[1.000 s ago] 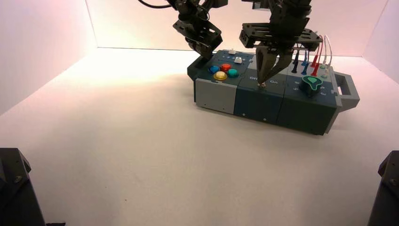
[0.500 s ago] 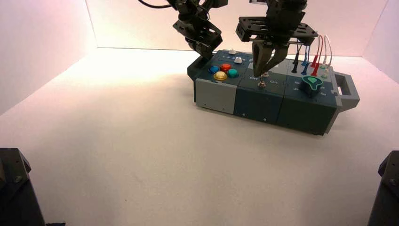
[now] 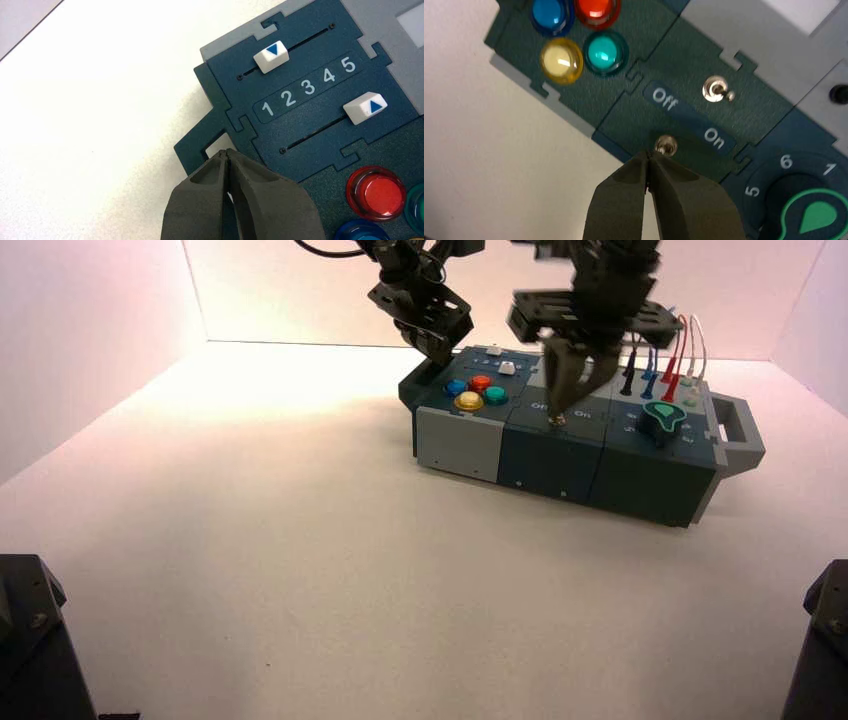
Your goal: Flip the bottom switch on with the right gripper.
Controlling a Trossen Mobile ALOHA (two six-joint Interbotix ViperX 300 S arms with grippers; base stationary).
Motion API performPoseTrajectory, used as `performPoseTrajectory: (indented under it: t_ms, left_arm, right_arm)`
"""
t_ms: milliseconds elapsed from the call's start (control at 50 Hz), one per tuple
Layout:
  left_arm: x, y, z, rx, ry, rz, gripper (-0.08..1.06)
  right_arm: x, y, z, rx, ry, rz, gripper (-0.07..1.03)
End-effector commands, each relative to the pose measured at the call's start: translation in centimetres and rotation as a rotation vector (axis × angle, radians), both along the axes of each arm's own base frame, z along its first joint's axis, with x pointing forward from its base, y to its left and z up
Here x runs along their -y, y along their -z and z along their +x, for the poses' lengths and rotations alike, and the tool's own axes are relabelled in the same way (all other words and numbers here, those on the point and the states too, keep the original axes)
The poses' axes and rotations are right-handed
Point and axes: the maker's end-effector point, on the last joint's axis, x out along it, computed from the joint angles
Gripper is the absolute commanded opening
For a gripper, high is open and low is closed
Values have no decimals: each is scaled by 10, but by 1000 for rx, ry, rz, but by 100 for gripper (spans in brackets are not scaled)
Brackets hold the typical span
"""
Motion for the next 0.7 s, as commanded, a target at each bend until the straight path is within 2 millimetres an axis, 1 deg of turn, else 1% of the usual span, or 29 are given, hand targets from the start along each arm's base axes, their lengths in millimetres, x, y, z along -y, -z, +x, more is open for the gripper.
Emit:
performPoseTrajectory:
  t_ms: [20,160,220,480,700]
  left_arm:
    - [-12,-15,16,32,-31,-15,-3]
    - [-12,-15,15,31,-31,-15,-3]
    - [-12,-15,15,31,-31,-15,-3]
    - [-12,-16,15,32,-31,-15,-3]
    - [-13,-17,16,33,-32,-16,-3]
  right_arm:
    - [6,-11,6,38,23,13,-2]
    - [8,-18,8,58,30,20,-2]
    - [9,-18,9,58,31,20,-2]
    - [-3,-24,17,76,18,36,-2]
    - [-6,-30,23,92,20,46,-2]
